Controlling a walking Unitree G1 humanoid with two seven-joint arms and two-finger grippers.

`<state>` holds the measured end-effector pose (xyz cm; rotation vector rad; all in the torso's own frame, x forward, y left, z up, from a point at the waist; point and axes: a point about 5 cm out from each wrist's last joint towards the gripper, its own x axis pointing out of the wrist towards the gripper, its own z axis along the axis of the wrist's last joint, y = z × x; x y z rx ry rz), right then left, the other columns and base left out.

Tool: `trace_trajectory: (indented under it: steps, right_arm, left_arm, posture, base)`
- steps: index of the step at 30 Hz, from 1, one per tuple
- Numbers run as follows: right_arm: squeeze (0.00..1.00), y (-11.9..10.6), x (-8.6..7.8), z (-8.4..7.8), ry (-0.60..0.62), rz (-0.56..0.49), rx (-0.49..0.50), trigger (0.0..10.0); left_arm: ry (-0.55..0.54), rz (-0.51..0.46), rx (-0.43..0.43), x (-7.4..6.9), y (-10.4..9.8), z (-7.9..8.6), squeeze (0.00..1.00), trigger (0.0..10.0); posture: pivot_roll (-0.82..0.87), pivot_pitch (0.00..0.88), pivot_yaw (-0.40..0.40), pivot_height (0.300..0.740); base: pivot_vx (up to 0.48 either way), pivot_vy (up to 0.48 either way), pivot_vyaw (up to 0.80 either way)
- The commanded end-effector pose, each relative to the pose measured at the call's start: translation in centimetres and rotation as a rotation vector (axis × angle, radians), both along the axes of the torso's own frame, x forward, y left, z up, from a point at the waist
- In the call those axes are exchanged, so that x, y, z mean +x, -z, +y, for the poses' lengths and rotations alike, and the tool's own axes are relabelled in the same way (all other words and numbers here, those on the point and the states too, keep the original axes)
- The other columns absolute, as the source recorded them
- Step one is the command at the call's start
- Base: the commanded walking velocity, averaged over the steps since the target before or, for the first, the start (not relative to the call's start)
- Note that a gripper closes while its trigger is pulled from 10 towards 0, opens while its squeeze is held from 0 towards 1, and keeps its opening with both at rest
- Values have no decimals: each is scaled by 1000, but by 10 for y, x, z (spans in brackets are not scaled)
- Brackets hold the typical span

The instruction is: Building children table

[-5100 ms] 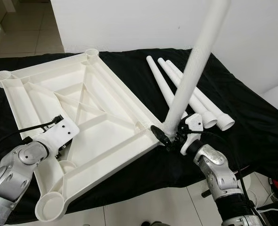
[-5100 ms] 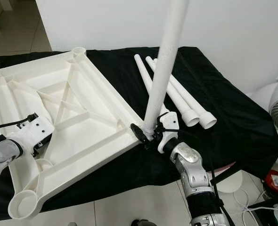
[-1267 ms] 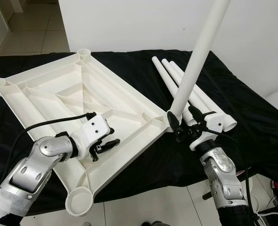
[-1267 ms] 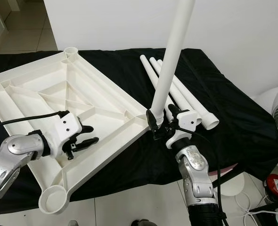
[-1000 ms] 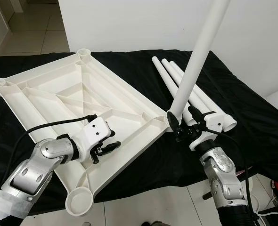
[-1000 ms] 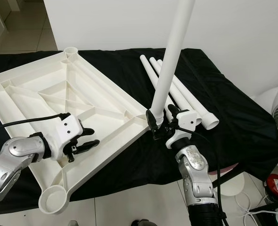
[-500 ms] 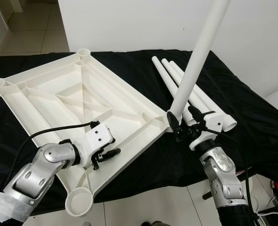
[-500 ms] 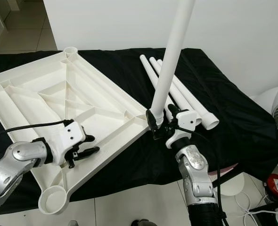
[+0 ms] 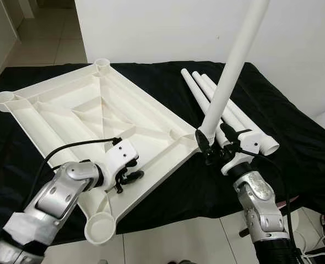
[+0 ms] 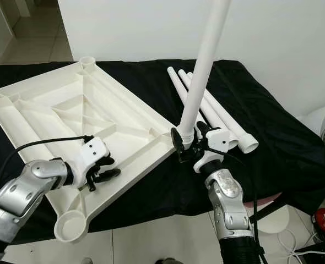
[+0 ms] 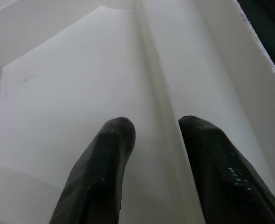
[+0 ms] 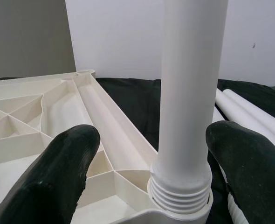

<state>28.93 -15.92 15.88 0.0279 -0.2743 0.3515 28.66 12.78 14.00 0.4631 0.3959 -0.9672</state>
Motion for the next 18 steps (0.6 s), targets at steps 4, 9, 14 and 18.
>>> trace_trajectory:
  steps: [4,9,14,18]
  right_arm:
    - [0,4,0,-2,7,24,-15,10000]
    - [0,4,0,-2,8,23,-16,10000]
    - [0,3,0,-2,8,22,-15,10000]
    - [0,4,0,-2,9,24,-15,10000]
  left_arm:
    - [-328,-49,81,14,16,18,0,9412]
    - [-433,-67,45,23,13,20,0,10000]
    - [-467,-75,-46,29,4,19,0,10000]
    - [-256,-111,-235,18,-26,17,0,10000]
  posture:
    - [62,66,-54,740]
    - [60,63,-55,740]
    - [58,62,-55,740]
    - [58,61,-53,740]
  base:
    - [0,0,0]
    - [0,0,0]
    - [0,0,0]
    - [0,0,0]
